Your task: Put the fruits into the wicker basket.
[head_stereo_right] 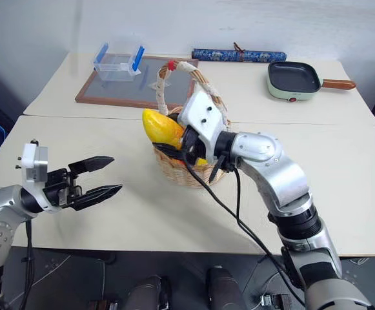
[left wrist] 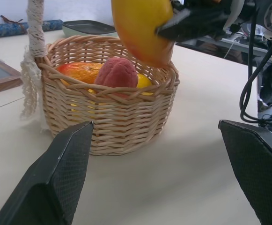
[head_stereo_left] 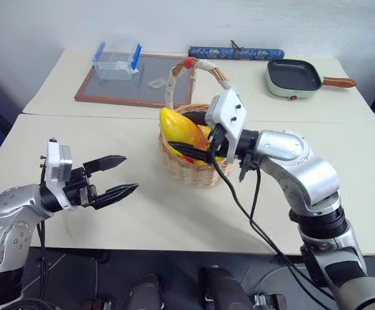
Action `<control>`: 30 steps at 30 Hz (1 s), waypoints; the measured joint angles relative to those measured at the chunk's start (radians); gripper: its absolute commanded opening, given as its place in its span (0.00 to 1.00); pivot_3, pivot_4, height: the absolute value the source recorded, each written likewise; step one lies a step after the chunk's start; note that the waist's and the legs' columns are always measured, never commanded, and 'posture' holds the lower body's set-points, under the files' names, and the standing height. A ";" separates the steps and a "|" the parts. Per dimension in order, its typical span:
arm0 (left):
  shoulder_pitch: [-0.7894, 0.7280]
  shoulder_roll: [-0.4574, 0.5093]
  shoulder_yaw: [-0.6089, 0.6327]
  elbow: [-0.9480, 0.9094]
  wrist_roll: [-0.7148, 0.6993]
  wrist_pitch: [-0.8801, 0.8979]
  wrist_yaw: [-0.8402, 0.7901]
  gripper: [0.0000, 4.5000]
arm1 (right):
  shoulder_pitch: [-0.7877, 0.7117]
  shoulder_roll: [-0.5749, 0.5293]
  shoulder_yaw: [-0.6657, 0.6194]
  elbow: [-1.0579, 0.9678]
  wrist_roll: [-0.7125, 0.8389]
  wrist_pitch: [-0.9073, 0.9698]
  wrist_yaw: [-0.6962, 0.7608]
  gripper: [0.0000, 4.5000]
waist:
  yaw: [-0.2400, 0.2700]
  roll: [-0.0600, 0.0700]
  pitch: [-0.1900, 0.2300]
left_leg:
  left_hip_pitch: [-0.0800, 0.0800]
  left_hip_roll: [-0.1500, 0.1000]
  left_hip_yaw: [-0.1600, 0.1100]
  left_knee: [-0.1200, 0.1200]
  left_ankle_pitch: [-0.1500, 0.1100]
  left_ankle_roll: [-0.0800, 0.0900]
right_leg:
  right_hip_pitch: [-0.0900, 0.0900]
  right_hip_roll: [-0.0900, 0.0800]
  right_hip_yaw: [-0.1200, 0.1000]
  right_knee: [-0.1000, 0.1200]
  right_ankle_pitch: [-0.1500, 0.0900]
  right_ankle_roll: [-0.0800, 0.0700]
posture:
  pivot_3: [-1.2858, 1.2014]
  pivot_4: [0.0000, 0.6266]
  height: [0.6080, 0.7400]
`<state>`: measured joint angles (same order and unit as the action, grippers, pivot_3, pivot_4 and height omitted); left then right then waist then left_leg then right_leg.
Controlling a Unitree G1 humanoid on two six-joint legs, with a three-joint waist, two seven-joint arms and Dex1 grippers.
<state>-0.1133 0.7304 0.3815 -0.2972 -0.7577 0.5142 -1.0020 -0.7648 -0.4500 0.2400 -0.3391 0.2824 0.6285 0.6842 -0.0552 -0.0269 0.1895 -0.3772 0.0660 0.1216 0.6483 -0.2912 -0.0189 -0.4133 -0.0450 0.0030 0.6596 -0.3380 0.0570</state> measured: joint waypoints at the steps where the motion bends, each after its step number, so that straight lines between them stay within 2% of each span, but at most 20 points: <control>1: 0.001 0.000 0.002 0.000 0.000 0.000 0.002 1.00 | 0.002 -0.014 0.007 0.001 -0.015 -0.011 0.003 1.00 | 0.000 0.000 0.000 | 0.000 0.000 0.000 0.000 0.000 0.000 | 0.000 0.000 0.000 0.000 0.000 0.000 | 0.52 0.24 1.00; 7: 0.000 -0.001 0.004 -0.001 0.000 0.000 0.006 1.00 | 0.008 -0.026 0.021 0.010 -0.058 -0.101 0.029 1.00 | -0.007 0.000 0.000 | 0.001 0.001 0.000 0.000 0.000 -0.001 | 0.000 0.001 0.000 0.001 0.000 0.000 | 0.52 0.24 1.00; 9: -0.009 -0.004 0.001 -0.002 0.000 -0.001 0.007 1.00 | 0.031 -0.012 -0.011 0.008 -0.033 -0.139 0.044 1.00 | -0.004 0.000 0.000 | 0.001 0.001 0.000 0.000 0.000 0.000 | 0.000 0.001 0.000 0.001 0.000 0.000 | 0.52 0.24 1.00; 13: -0.033 -0.006 -0.006 -0.002 0.000 -0.003 0.009 1.00 | 0.098 0.000 -0.119 -0.027 0.106 -0.153 0.100 1.00 | 0.000 0.000 0.000 | 0.001 0.000 0.000 0.000 0.000 0.000 | 0.001 0.001 0.000 0.000 0.000 0.000 | 0.52 0.24 1.00; 17: -0.036 -0.009 0.001 -0.002 -0.003 -0.003 0.013 1.00 | 0.327 -0.093 -0.282 -0.163 0.392 -0.111 0.265 1.00 | 0.014 -0.002 -0.001 | 0.001 0.001 -0.003 -0.001 -0.005 0.007 | 0.004 0.001 -0.001 -0.002 0.001 0.002 | 0.52 0.24 1.00; 21: -0.035 -0.008 0.001 -0.001 -0.002 -0.006 0.008 1.00 | 0.484 -0.145 -0.443 -0.181 0.517 -0.094 0.273 1.00 | 0.013 -0.002 -0.001 | 0.002 0.001 -0.001 -0.001 -0.006 0.007 | 0.004 0.001 0.000 -0.003 0.001 0.001 | 0.52 0.24 1.00; 24: -0.033 -0.005 0.005 -0.001 -0.002 -0.009 0.006 1.00 | 0.558 -0.177 -0.507 -0.164 0.503 -0.109 0.253 1.00 | 0.009 -0.002 -0.001 | 0.003 0.000 -0.001 -0.001 -0.005 0.007 | 0.004 0.001 0.001 -0.003 0.000 0.000 | 0.52 0.24 1.00; 27: -0.030 -0.002 0.011 -0.001 -0.002 -0.009 0.005 1.00 | 0.597 -0.177 -0.546 -0.050 0.410 -0.185 0.225 1.00 | 0.004 -0.002 -0.001 | 0.005 0.000 0.000 -0.001 -0.004 0.008 | 0.006 0.001 0.002 -0.002 0.000 0.000 | 0.52 0.24 1.00; 30: -0.046 -0.001 0.009 -0.001 -0.002 -0.010 0.006 1.00 | 0.531 -0.180 -0.489 0.044 0.316 -0.227 0.218 1.00 | -0.006 -0.002 -0.001 | 0.006 0.000 0.002 -0.001 -0.003 0.007 | 0.005 0.002 0.004 -0.001 0.000 0.000 | 0.52 0.24 1.00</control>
<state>-0.1588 0.7297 0.3909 -0.2979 -0.7602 0.5043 -0.9962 -0.2341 -0.6299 -0.2487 -0.2949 0.5980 0.4017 0.9019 -0.0608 -0.0288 0.1888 -0.3713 0.0658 0.1233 0.6472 -0.2939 -0.0122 -0.4079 -0.0431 0.0065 0.6588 -0.3377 0.0573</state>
